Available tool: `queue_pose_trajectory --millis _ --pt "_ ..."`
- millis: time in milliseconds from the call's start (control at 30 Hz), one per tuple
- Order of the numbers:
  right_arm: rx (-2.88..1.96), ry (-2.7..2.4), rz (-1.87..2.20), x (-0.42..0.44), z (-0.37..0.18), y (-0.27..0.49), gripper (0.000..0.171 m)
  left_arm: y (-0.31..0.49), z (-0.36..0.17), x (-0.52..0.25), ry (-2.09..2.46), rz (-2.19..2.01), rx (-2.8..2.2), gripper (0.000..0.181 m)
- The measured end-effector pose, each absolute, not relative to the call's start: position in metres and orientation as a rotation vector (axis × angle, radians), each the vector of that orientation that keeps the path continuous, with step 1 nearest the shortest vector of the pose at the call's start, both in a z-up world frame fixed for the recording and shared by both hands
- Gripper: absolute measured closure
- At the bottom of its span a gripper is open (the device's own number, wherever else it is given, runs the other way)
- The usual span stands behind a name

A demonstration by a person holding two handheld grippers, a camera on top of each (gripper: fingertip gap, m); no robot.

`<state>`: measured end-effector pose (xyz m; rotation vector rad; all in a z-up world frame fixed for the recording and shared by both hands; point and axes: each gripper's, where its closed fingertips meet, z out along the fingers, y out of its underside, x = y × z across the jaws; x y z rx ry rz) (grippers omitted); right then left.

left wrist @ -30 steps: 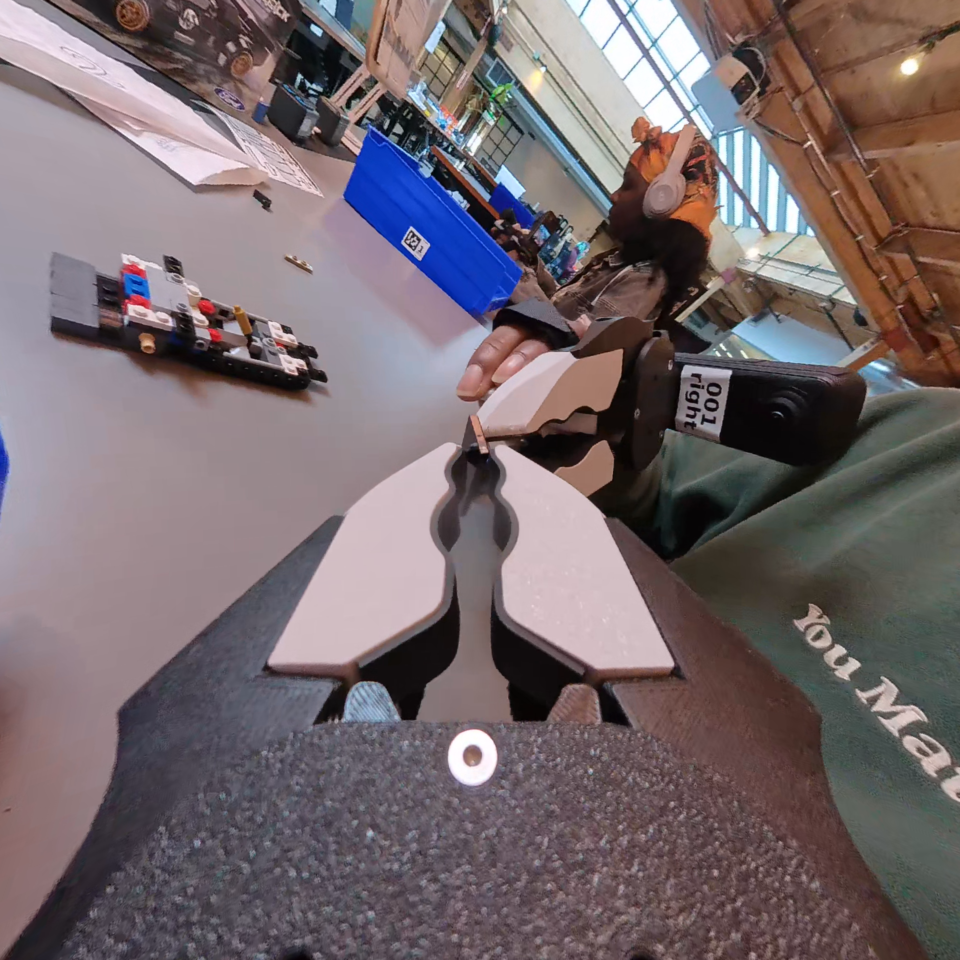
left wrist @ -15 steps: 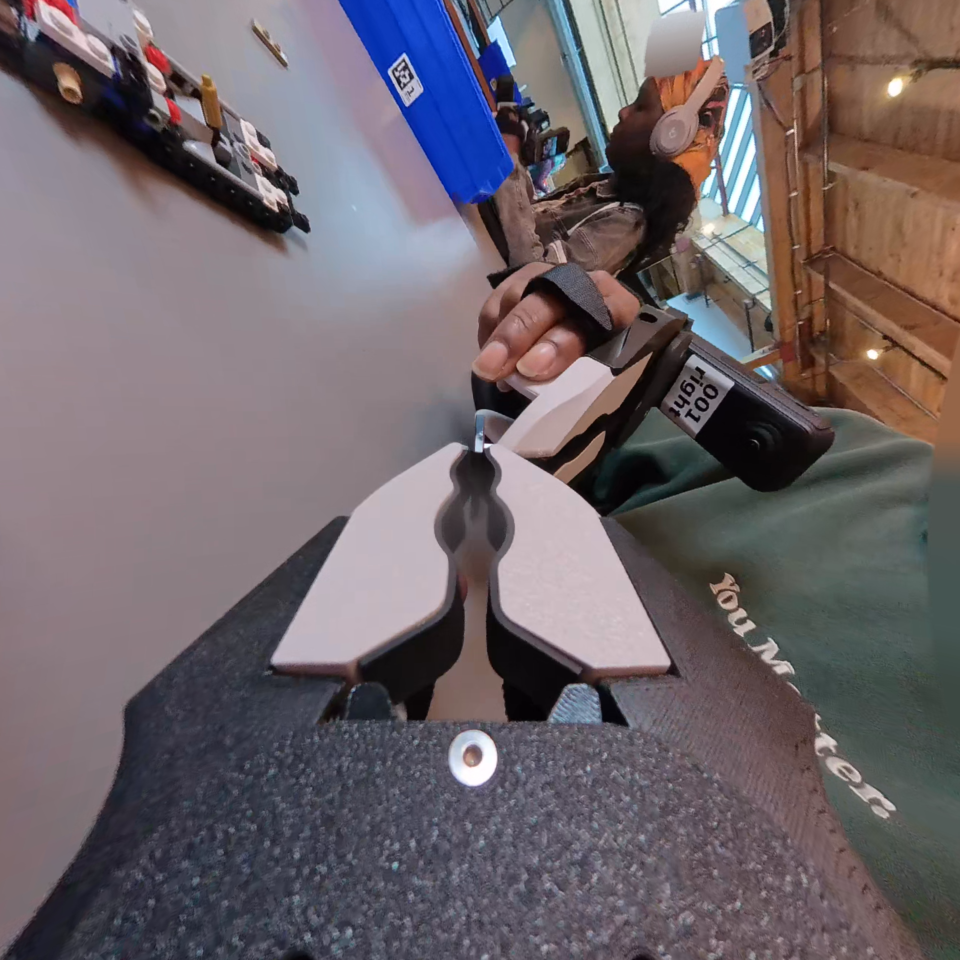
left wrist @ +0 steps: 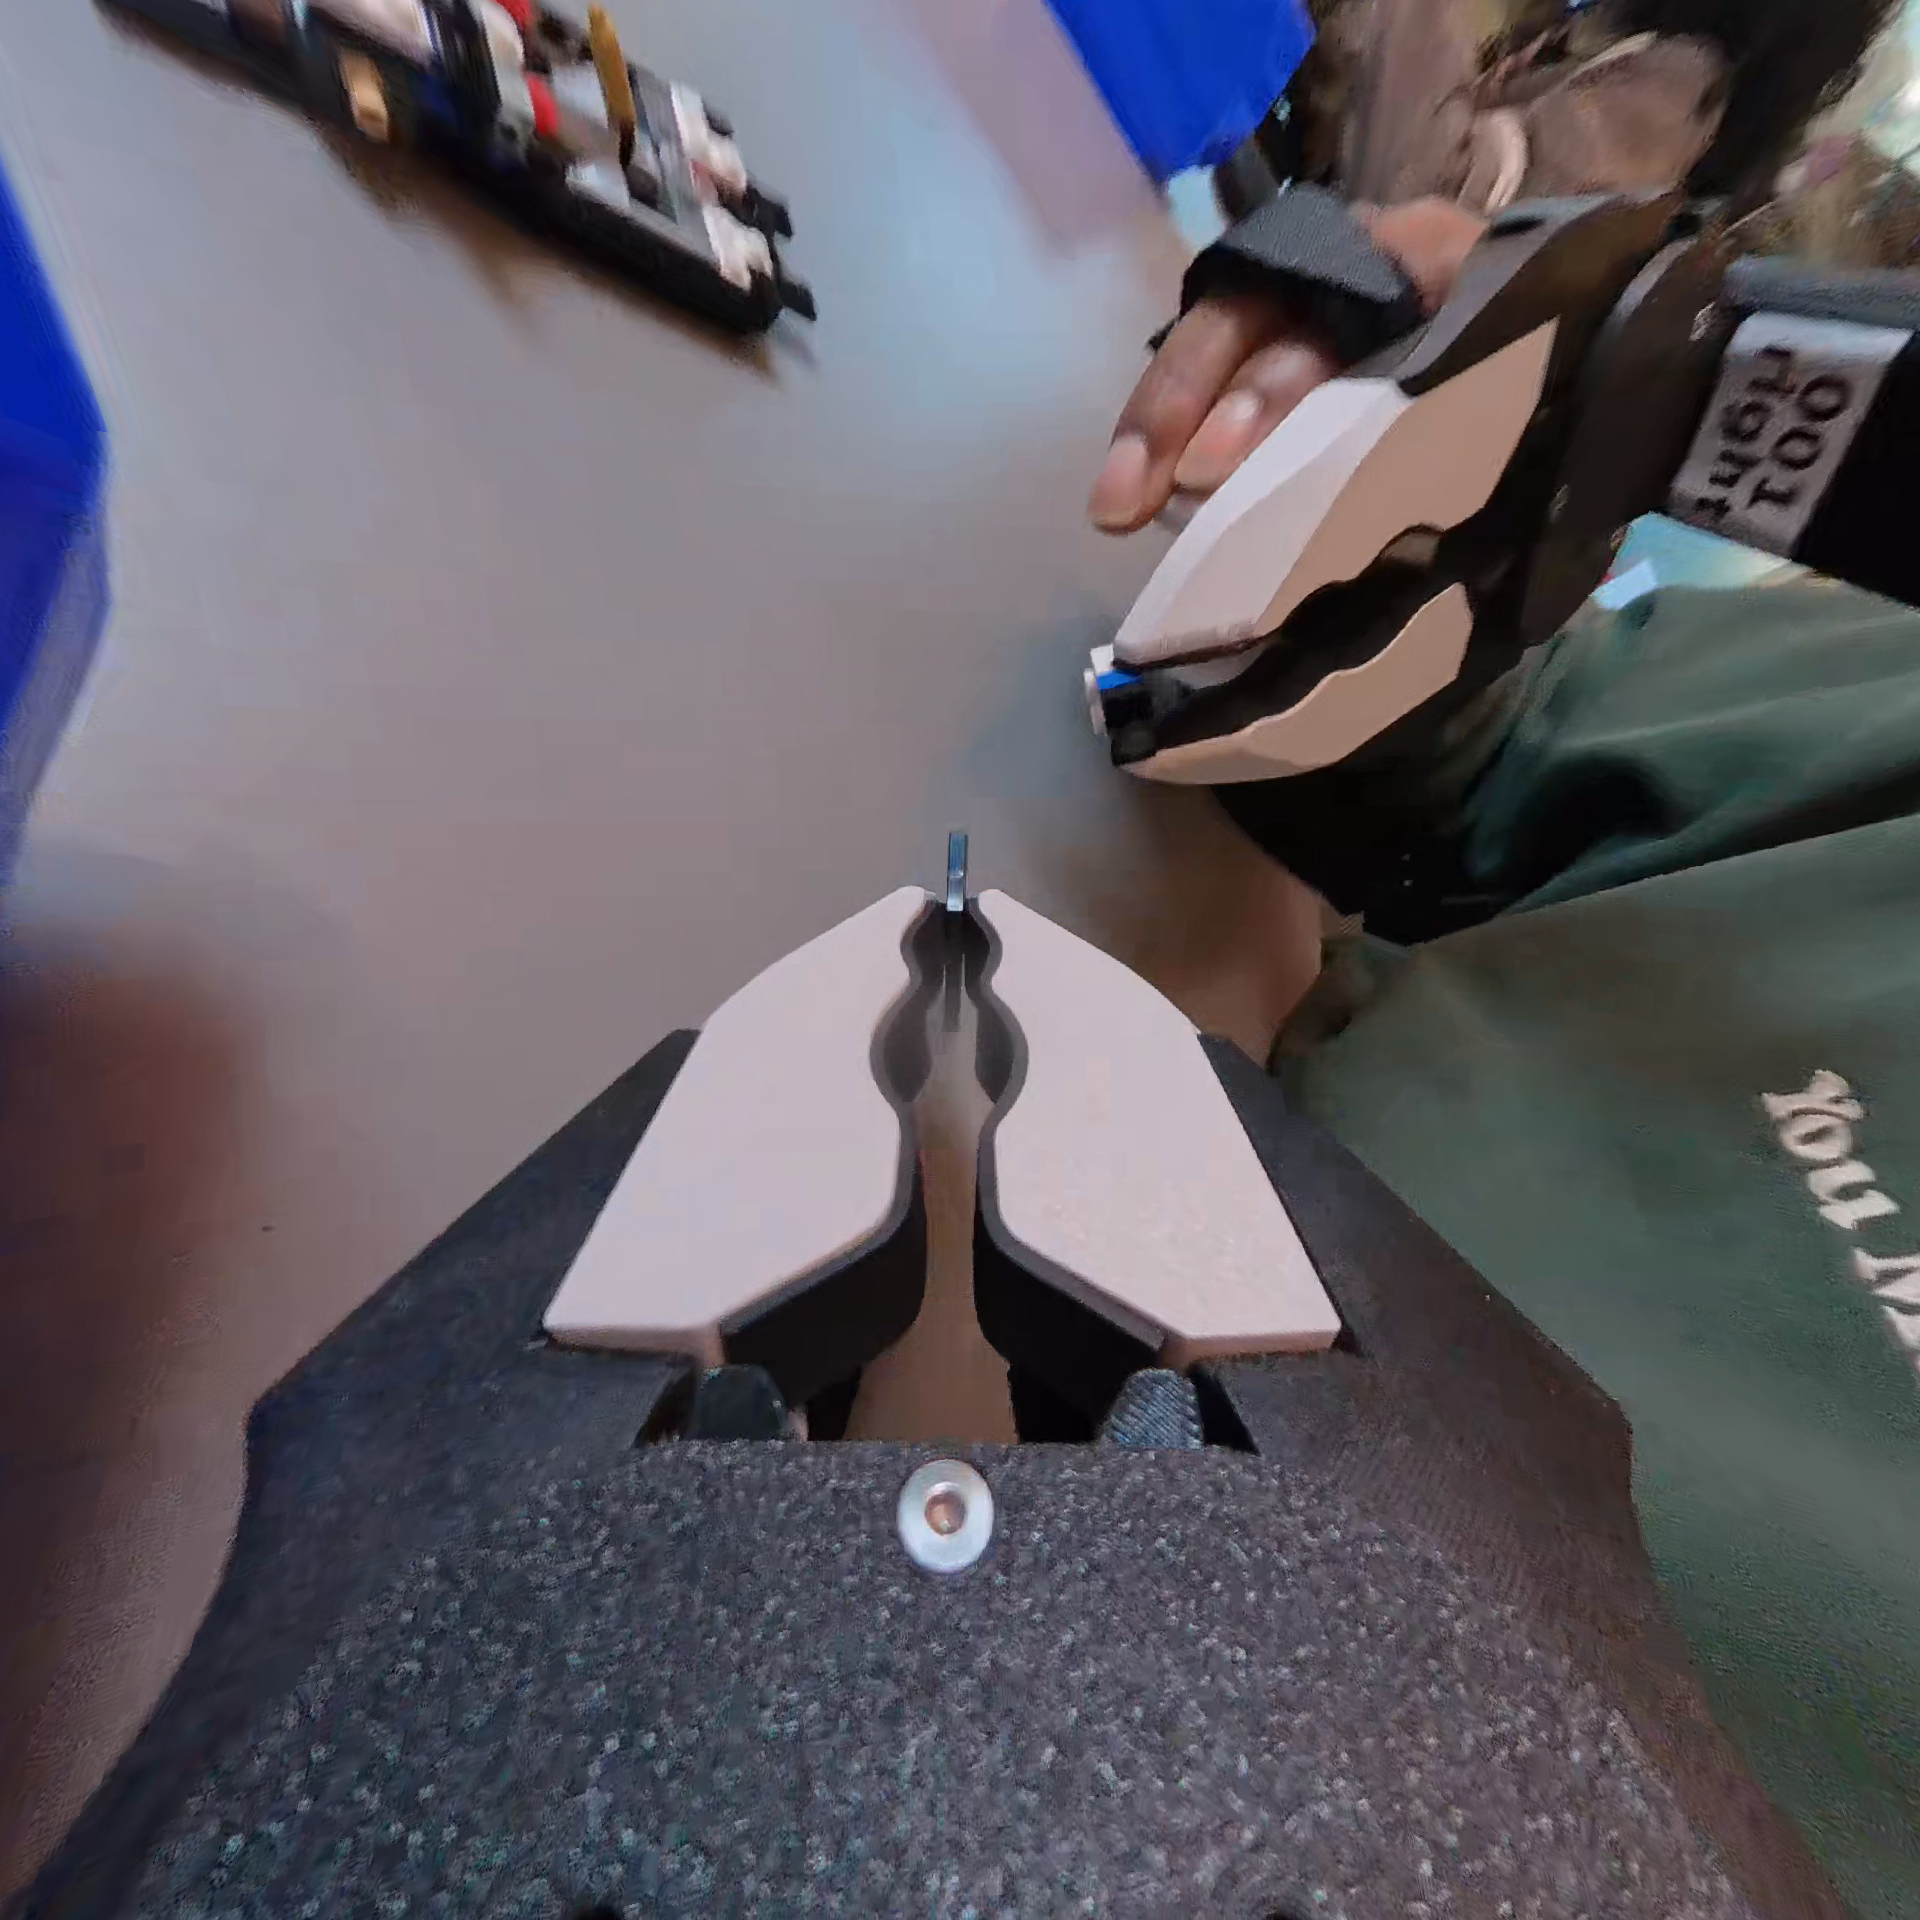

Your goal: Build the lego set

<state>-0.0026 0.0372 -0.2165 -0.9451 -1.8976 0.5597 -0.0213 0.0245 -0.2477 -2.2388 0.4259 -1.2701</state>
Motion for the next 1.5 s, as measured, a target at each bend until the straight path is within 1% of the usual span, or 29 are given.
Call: queue_pose_trajectory --millis 100,133,167,233,300,400,433,500,533,633,700,967,1033,1100,1400,1433,1467,1500 --pt "-0.969 -1.897 0.605 -0.002 -0.219 0.034 0.155 0.025 -0.254 -0.018 0.480 -1.176 -2.266 0.151" --pt "-0.970 -1.890 0.607 -0.002 -0.218 0.035 0.155 0.027 -0.252 -0.019 0.489 -1.136 -2.250 0.144" --pt "-0.971 -1.882 0.604 -0.003 -0.216 0.035 0.155 0.032 -0.250 -0.022 0.489 -1.081 -2.228 0.144" --pt "-0.970 -1.863 0.590 -0.004 -0.214 0.037 0.155 0.032 -0.235 -0.022 0.501 -1.093 -2.151 0.149" --pt "-0.954 -1.851 0.578 -0.006 -0.212 0.035 0.155 0.027 -0.220 -0.014 0.490 -1.228 -2.081 0.158" --pt "-0.923 -1.839 0.542 -0.009 -0.210 0.033 0.155 0.025 -0.204 -0.004 0.417 -1.396 -1.989 0.164" --pt "-0.912 -1.836 0.520 -0.009 -0.209 0.033 0.155 0.026 -0.202 -0.002 0.389 -1.419 -1.981 0.164" --pt "-0.898 -1.823 0.488 -0.010 -0.206 0.033 0.155 0.031 -0.204 -0.005 0.353 -1.400 -1.983 0.175" --pt "-0.898 -1.817 0.474 -0.010 -0.205 0.034 0.155 0.031 -0.204 -0.005 0.345 -1.402 -1.979 0.176" --pt "-0.875 -1.795 0.415 -0.011 -0.202 0.037 0.155 0.034 -0.200 -0.005 0.328 -1.374 -1.963 0.174" --pt "-0.873 -1.785 0.394 -0.012 -0.201 0.038 0.155 0.034 -0.197 -0.005 0.331 -1.370 -1.949 0.170" --pt "-0.849 -1.786 0.373 -0.011 -0.201 0.038 0.155 0.036 -0.200 -0.005 0.347 -1.312 -1.959 0.170" --pt "-0.842 -1.786 0.381 -0.011 -0.199 0.036 0.155 0.037 -0.204 -0.006 0.349 -1.291 -1.978 0.163" --pt "-0.834 -1.787 0.367 -0.011 -0.200 0.036 0.155 0.034 -0.201 -0.004 0.356 -1.333 -1.963 0.174" --pt "-0.812 -1.809 0.428 -0.009 -0.201 0.029 0.155 0.027 -0.203 -0.001 0.448 -1.326 -1.970 0.174" --pt "-0.808 -1.813 0.437 -0.008 -0.201 0.028 0.154 0.026 -0.203 0.000 0.453 -1.341 -1.970 0.174" --pt "-0.805 -1.814 0.449 -0.009 -0.201 0.026 0.147 0.024 -0.203 0.000 0.460 -1.355 -1.969 0.174" --pt "-0.804 -1.819 0.454 -0.009 -0.202 0.025 0.145 0.022 -0.203 0.001 0.474 -1.369 -1.968 0.174"
